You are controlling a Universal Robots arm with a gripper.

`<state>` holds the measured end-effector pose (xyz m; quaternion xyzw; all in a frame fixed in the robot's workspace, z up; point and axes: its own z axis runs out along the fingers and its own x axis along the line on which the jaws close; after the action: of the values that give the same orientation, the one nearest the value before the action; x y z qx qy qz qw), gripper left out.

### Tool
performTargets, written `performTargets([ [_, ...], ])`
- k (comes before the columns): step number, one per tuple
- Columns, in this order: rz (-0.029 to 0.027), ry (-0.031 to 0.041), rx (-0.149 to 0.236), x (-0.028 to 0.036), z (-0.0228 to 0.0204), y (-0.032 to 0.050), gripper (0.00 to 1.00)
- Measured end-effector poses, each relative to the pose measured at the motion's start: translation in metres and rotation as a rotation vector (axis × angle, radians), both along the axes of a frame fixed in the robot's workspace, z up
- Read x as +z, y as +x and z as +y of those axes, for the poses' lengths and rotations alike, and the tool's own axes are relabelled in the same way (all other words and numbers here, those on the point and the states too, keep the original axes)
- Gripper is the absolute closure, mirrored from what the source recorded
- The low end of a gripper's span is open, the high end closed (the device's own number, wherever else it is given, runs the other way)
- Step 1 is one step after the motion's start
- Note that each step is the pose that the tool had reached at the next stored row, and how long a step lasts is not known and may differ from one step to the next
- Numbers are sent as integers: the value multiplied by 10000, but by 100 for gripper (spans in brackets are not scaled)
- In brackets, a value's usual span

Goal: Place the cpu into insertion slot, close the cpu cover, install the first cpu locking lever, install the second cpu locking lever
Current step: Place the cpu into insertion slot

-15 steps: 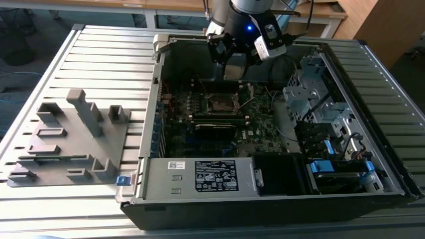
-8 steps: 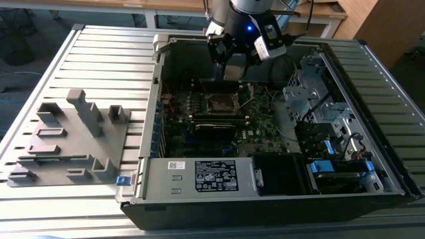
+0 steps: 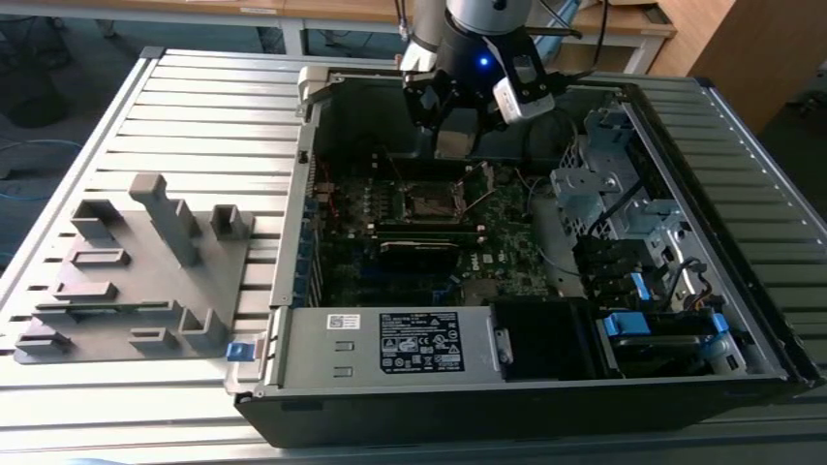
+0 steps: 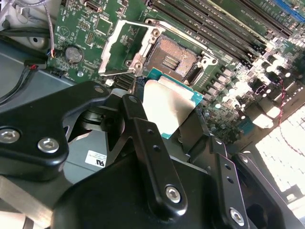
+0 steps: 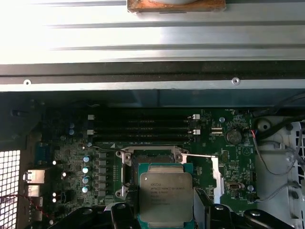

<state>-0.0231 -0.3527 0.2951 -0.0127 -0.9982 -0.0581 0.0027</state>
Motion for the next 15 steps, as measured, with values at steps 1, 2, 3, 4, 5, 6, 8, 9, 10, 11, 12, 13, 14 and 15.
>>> performTargets([
  [1,1,-3,0,0,0,0,46],
  [2,1,-3,0,0,0,0,46],
  [3,0,-1,0,-1,0,0,46],
  [4,0,0,0,-1,0,0,46],
  [5,0,1,0,-3,0,0,46],
  [6,-3,6,0,-11,0,0,46],
  [8,-1,1,1,-33,0,-1,46],
  [9,-2,3,0,-48,0,-2,46],
  [10,-2,2,0,-63,0,-5,46],
  [11,-4,1,-1,-75,0,-12,46],
  [12,-8,2,0,-85,0,-23,46],
  [13,-16,4,2,-96,-1,-38,46],
  [14,-26,11,12,-108,-1,-51,46],
  [15,-34,22,28,-120,-1,-63,46],
])
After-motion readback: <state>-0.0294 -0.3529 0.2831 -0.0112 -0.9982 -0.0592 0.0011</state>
